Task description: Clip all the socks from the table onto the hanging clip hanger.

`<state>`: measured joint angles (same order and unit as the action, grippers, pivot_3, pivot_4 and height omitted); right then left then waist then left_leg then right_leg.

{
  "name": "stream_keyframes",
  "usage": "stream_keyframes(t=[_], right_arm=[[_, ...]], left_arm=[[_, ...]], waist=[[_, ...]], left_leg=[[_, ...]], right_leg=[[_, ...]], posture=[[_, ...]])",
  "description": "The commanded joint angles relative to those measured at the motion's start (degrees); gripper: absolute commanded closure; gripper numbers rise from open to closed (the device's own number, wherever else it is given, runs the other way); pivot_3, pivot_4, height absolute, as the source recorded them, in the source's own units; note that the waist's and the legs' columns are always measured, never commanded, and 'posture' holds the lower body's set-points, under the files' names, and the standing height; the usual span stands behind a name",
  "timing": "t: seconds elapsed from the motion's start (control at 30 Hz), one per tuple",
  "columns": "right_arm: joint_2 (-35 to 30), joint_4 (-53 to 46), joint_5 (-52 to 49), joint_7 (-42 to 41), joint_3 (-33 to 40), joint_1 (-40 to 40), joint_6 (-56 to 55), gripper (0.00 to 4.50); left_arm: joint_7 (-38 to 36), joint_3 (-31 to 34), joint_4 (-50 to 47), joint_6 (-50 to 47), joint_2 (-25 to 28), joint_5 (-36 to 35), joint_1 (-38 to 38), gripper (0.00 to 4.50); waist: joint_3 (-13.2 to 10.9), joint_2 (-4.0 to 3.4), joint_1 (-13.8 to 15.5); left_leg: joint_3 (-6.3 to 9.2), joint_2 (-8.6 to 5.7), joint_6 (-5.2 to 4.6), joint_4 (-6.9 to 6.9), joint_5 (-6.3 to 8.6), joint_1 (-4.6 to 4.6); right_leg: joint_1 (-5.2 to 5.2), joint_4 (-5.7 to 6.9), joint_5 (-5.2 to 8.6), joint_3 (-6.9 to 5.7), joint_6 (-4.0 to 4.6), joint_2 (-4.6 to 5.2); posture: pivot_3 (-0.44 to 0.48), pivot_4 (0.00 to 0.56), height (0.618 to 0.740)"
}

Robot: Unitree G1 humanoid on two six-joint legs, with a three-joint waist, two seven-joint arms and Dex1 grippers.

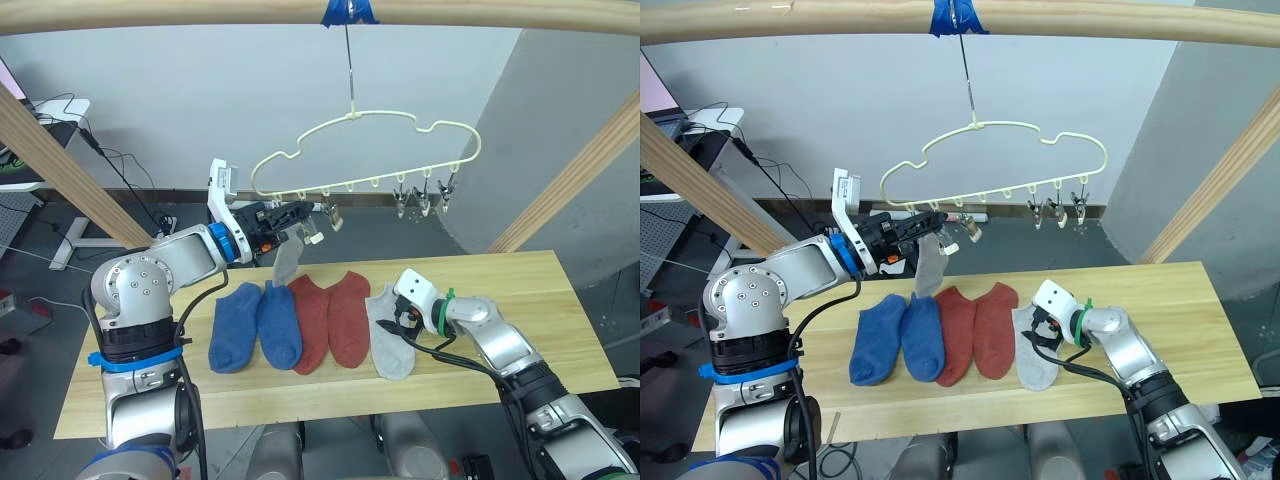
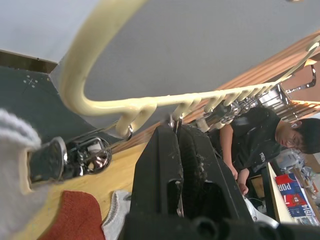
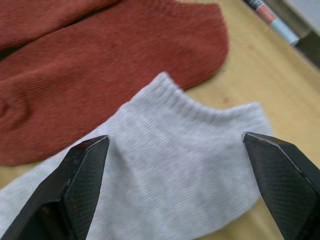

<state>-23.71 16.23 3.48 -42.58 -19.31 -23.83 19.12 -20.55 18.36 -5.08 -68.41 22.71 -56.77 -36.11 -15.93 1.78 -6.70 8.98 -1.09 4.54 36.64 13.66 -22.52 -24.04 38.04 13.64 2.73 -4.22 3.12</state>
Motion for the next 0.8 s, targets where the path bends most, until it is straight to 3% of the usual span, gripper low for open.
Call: stream_keyframes(t=[0.03,0.13,0.47,0.67,0.8], right_arm=[[0.51,3.63,1.31,0.24,-0.59,0.03,-2.04,0.40],[-0.10,4.57,2.35,-0.22,-0.94,0.51,-3.08,1.12],[-2.13,1.17,3.81,-1.70,-0.64,2.00,-7.56,4.42],[-3.73,-7.68,0.66,-2.78,2.82,3.93,-4.01,4.46],[-4.40,-27.15,-9.36,-6.80,7.24,5.46,11.91,4.46]], left_arm=[[1.19,-0.57,-0.53,-1.15,0.28,0.29,1.64,4.50],[1.25,-0.45,-0.51,-1.13,0.47,0.01,1.60,4.50],[1.97,-0.36,-0.89,-0.85,0.24,-0.58,1.97,4.50],[2.46,-0.33,-1.57,-1.12,0.00,-0.99,2.87,4.50],[3.21,0.31,-0.89,-1.84,-0.53,-2.31,2.65,4.50]], waist=[[0.00,0.00,0.08],[0.01,0.00,0.14],[0.01,0.00,0.22],[0.01,0.00,0.20],[0.00,-0.01,0.19]], left_leg=[[0.00,0.00,0.00,0.00,0.00,-0.01],[-0.03,-0.02,0.00,0.01,0.00,0.00],[-0.02,-0.01,0.01,0.02,0.00,0.02],[-0.03,-0.01,0.01,0.00,0.00,0.01],[-0.02,0.01,0.01,0.00,0.00,-0.02]], right_leg=[[-0.01,0.00,-0.01,0.00,0.02,0.00],[0.02,-0.03,-0.01,0.03,0.01,0.01],[0.04,-0.01,0.00,0.02,-0.04,0.01],[0.01,-0.02,0.00,0.04,-0.04,0.01],[0.00,-0.02,0.03,0.03,-0.08,0.00]], posture=[[-0.100,0.247,0.740],[-0.100,0.247,0.740],[-0.096,0.251,0.740],[-0.094,0.257,0.740],[-0.102,0.258,0.740]])
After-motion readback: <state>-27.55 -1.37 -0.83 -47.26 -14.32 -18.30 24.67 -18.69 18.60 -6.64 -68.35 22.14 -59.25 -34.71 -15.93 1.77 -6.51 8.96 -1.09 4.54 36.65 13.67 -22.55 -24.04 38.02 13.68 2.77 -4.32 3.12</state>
